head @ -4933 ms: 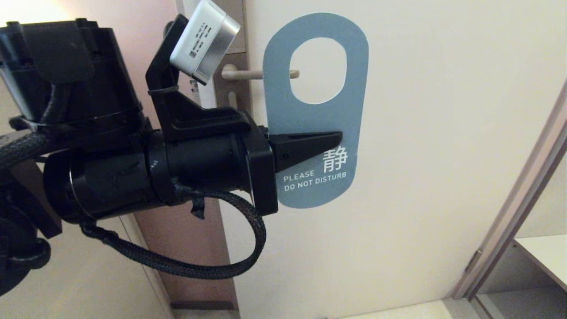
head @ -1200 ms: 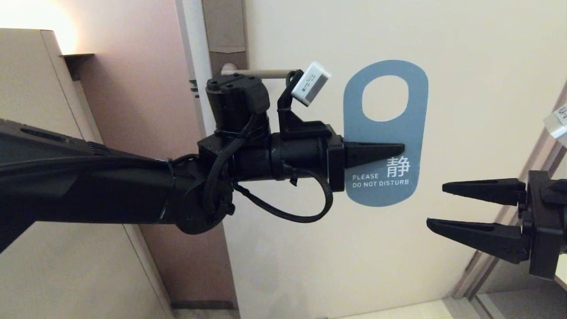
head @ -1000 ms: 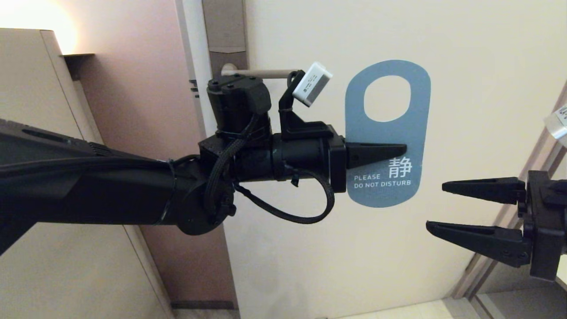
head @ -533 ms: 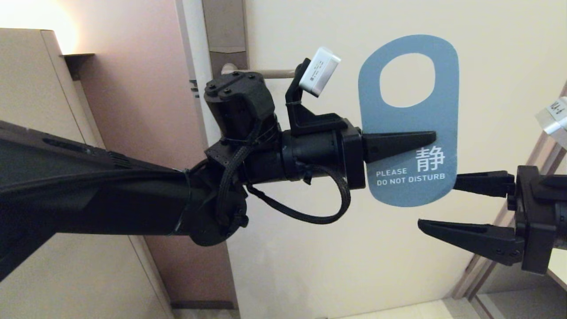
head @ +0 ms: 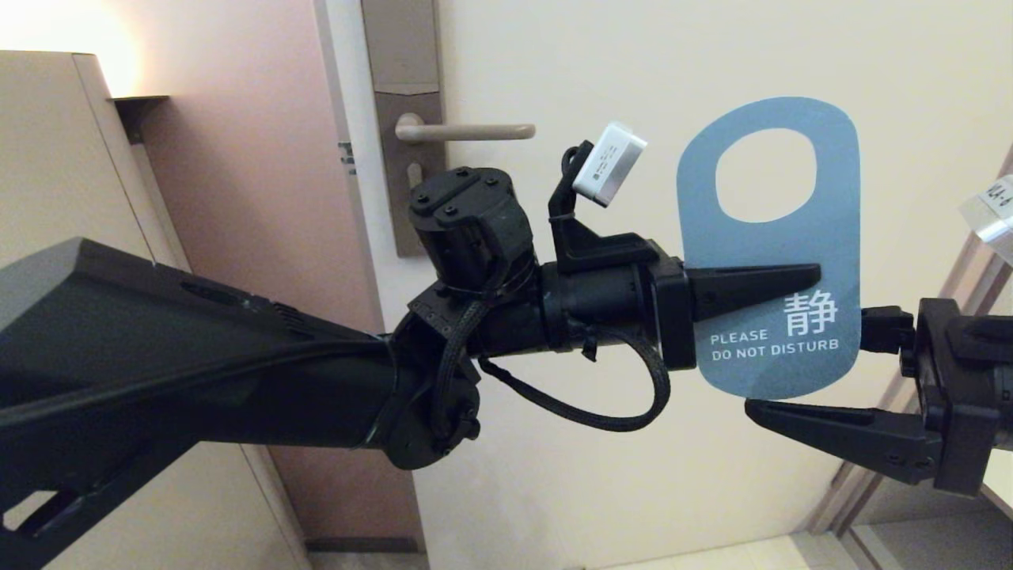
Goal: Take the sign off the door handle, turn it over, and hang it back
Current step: Hand it to the other hand
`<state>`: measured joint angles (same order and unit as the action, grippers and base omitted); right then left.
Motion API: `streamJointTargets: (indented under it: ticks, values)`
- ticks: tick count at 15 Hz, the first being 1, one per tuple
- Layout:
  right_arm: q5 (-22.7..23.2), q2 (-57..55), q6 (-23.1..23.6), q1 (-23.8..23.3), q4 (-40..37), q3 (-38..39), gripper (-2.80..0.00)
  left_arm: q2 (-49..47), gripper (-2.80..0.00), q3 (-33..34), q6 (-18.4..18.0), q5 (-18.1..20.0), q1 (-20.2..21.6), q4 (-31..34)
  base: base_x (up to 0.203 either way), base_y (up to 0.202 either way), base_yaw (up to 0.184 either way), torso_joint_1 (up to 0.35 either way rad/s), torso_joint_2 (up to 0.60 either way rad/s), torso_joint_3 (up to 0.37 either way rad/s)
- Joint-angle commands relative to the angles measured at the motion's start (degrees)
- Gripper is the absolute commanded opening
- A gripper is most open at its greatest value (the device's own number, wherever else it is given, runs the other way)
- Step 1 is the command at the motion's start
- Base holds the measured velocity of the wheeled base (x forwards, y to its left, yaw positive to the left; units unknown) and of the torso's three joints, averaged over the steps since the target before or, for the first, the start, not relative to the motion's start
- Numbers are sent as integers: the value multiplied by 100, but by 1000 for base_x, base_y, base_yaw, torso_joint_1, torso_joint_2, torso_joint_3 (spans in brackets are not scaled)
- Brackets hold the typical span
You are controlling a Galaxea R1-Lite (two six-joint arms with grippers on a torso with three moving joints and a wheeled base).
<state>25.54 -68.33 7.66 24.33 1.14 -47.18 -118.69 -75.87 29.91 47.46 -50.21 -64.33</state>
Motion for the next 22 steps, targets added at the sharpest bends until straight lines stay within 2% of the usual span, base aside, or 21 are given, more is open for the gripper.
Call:
streamJointTargets:
  ticks: [1,6,14,19,22]
  values:
    - [41,13,1,1,124,6,0,-40,-280,2,113,-89,-67,-57,0,0,0,0,0,0]
    - [118,13,-1,107,264,24,0,-120,-280,24,511,-202,-138,-584,0,0,0,0,0,0]
    - [110,100,8,282,299,240,0,-15,-280,572,481,-168,-154,-886,0,0,0,0,0,0]
    - [109,92,1,283,300,244,0,-23,-280,583,516,105,-120,-880,0,0,0,0,0,0]
    - [119,83,-1,281,300,241,0,-14,-280,574,525,114,-112,-880,0,0,0,0,0,0]
